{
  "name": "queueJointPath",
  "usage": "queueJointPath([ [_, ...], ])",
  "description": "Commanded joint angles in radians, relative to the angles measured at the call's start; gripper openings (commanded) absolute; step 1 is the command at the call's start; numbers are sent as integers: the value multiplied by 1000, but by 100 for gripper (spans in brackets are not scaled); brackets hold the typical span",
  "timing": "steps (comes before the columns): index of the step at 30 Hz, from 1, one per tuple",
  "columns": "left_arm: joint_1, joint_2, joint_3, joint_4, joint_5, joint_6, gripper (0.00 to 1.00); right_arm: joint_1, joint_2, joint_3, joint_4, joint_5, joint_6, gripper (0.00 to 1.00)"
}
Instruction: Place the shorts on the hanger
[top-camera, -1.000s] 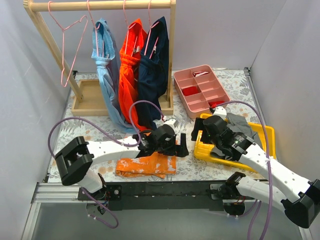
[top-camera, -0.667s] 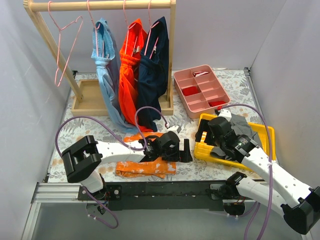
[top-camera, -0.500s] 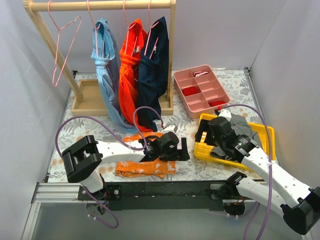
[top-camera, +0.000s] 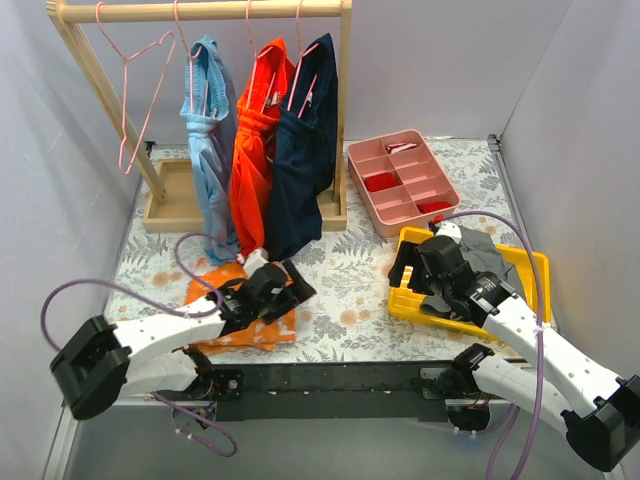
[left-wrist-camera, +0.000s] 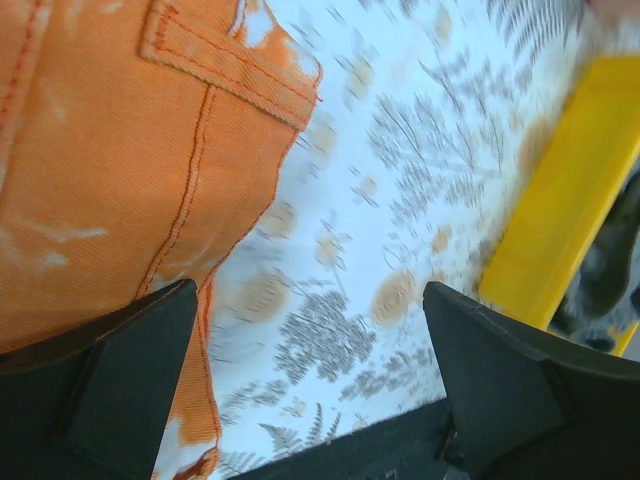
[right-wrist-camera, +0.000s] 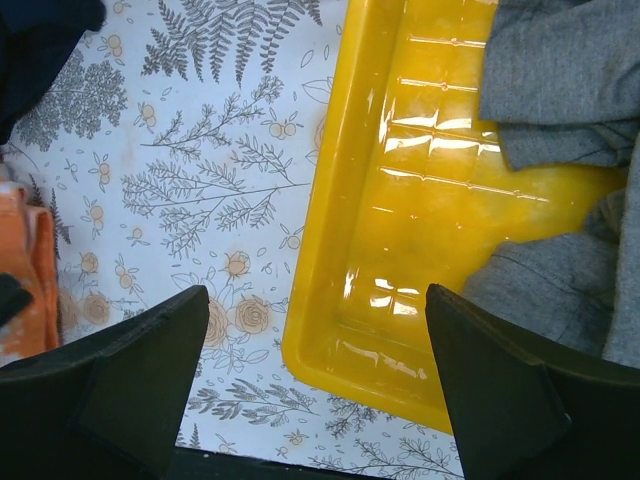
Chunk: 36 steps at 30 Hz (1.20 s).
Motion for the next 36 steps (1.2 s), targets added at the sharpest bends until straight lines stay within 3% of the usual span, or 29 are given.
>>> queueJointPath([
  [1,131,-133,-90,-192,-100,-2,98,-7,-3,-14,44,-28,14,96],
  [11,413,-235,-51,-335,-146,31,98,-30,15,35,-73,77,75,97],
  [15,447,-236,-12,-295,-76,142,98,-100,11,59,-128,129,85,98],
  [18,416,-224,33,-223,80,285,98,-156,6,105,-206,213,91,98],
  [23,200,-166,145,-269,81,368,98,-324,26,164,-225,324,66,98],
  [27,128,-149,229,-278,111,425,98,-517,133,147,-122,227,0,99],
  [31,126,-150,327,-298,174,514,98,-555,319,108,10,174,3,95],
  [32,126,-150,338,-301,183,541,98,-555,340,119,4,163,6,83],
  [33,126,-155,355,-300,199,561,98,-556,357,144,-7,160,-1,62],
  [34,128,-153,364,-289,216,572,98,-555,332,150,-1,156,-12,49],
  [35,126,-149,369,-281,216,598,98,-556,310,164,10,158,-41,20],
  [36,126,-146,374,-272,254,607,98,-555,267,171,16,152,-53,5],
])
